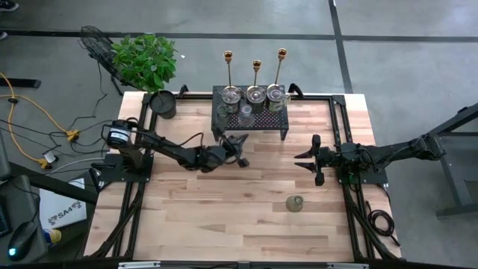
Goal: Pick & Place candle stick holders
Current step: Put the green glass candle holder on the shelf
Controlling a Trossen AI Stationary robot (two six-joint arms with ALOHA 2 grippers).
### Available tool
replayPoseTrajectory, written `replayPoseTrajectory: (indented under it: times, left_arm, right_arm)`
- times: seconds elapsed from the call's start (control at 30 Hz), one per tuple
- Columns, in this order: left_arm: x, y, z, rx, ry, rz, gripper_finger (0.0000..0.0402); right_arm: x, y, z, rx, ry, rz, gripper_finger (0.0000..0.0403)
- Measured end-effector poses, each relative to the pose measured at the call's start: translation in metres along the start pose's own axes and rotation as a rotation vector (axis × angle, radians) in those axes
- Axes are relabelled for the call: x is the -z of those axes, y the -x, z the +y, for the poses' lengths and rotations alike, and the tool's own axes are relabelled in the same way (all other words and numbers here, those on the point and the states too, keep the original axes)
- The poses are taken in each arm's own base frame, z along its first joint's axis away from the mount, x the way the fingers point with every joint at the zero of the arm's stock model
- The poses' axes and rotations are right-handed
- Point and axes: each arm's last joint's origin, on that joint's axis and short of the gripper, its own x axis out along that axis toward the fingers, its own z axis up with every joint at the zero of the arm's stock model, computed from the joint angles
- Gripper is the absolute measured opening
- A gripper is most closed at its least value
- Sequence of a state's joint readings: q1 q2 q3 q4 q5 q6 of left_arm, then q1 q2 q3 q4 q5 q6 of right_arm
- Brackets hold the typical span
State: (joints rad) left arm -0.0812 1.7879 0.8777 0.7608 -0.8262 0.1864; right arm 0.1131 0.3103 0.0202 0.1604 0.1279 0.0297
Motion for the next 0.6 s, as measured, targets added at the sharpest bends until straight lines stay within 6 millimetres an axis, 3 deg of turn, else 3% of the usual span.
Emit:
replayPoseTrajectory:
  times: [0.17,0.6]
  left_arm:
    - [-0.002,0.026,0.002,0.036,0.005,-0.016,0.0]
    - [0.019,0.08,0.057,0.355,0.128,-0.146,0.0]
  right_arm:
    - [0.0,0.0,0.0,0.0,0.0,0.0,0.0099]
    - [0.0,0.0,0.0,0.0,0.0,0.0,0.0099]
